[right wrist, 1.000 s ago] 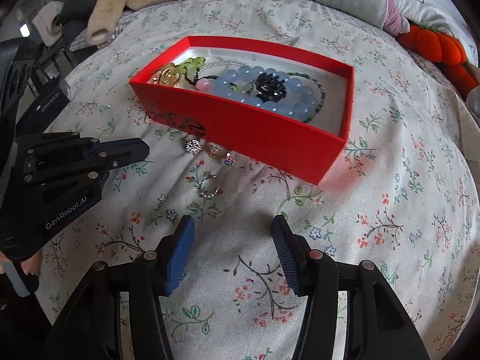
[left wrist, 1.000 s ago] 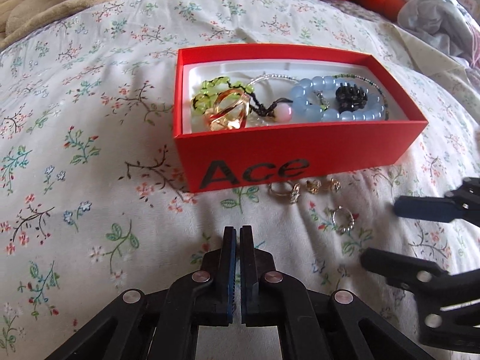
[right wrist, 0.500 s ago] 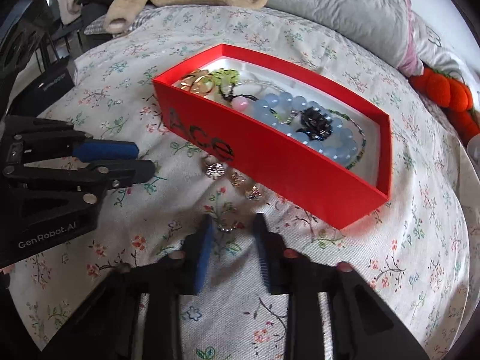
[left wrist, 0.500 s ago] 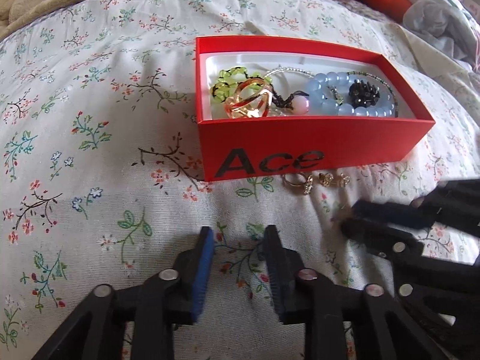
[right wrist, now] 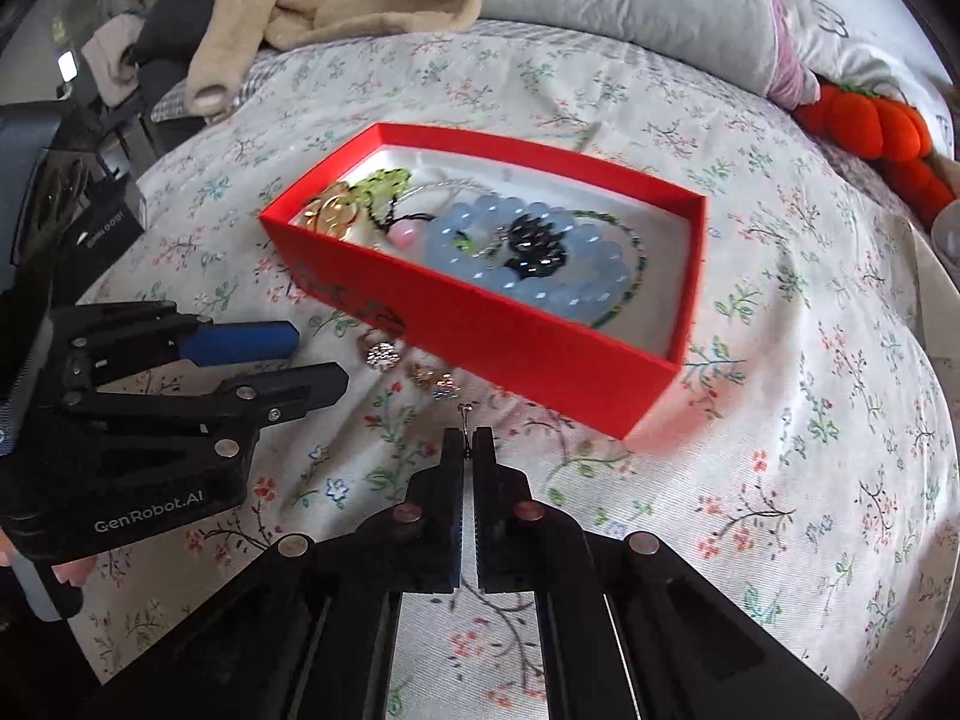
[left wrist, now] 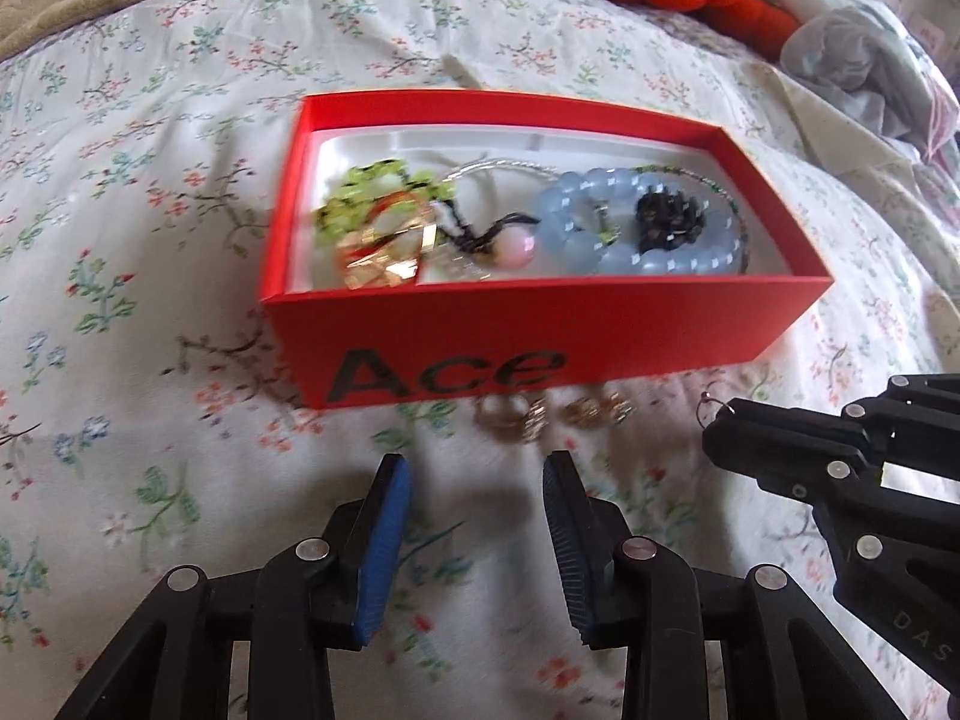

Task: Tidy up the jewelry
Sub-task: 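Grasp a gold earring with the right gripper while the left gripper grasps another earring, then lower both earrings into the red box and open both grippers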

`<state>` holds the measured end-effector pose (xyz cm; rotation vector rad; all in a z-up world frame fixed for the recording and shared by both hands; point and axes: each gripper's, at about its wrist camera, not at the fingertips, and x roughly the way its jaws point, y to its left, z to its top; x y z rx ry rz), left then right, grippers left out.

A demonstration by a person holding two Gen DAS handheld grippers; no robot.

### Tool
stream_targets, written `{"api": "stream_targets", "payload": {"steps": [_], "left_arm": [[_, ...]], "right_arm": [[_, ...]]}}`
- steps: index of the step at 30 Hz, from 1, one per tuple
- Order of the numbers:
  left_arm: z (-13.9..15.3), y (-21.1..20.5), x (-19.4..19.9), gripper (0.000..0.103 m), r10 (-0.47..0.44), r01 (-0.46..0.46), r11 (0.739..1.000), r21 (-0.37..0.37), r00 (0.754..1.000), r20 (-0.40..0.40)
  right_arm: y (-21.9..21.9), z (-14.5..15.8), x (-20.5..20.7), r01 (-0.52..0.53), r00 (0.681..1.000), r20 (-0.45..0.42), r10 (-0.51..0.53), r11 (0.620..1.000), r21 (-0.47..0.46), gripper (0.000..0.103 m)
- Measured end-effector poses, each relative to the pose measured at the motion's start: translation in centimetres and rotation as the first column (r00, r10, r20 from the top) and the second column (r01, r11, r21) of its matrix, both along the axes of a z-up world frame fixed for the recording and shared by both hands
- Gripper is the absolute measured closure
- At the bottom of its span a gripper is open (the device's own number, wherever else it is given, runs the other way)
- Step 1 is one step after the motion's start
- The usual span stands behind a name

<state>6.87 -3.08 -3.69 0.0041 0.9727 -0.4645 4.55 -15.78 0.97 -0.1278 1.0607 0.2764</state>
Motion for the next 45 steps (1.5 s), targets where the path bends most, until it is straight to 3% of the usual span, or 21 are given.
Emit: {"api": "stream_targets", "payload": {"steps": [6,9,13,15,25,36,45], "left_arm": [[-0.5,-1.8,0.4,0.066,-0.008,0.007,1.0,0.005,1.0,0.018],[-0.5,-1.9,0.8,0.084,0.013,-0.013,1.0,0.009,1.0,0.024],[-0.6,-1.6,1.1,0.091,0.012,-0.012,1.0,-0.004,1.0,0.012],[-0.6,-1.5,0.9,0.102,-0.005,0.005,1.0,0.0,1.0,0.008],[0.5,-0.2,-0.6,0.103,-0.028,0.028,1.0,-0.01,0.999,0.021],[6.0,1.6,-0.8,0.103,0.012,0.005,0.992,-0.127,0.991,0.134],[5.4,0.7,2.2,0.103,0.05,-0.036,0.993,-0.114,0.991,0.125]], "right_arm": [[-0.9,0.0,-0.1,0.014,1.0,-0.016,-0.013,1.0,0.01,0.101],[-1.2,0.0,-0.3,0.022,1.0,-0.02,-0.022,1.0,0.019,0.101],[-1.8,0.4,-0.4,0.04,0.999,-0.02,-0.039,0.998,0.04,0.101],[-2.2,0.6,-0.4,0.046,0.999,-0.016,-0.045,0.998,0.047,0.101],[-3.3,2.6,-0.4,0.068,0.998,-0.001,-0.068,0.994,0.09,0.101],[-4.2,6.2,1.5,0.108,0.992,0.049,-0.117,0.981,0.163,0.101],[-4.0,6.4,4.0,0.143,0.989,0.019,-0.149,0.971,0.189,0.101]]}}
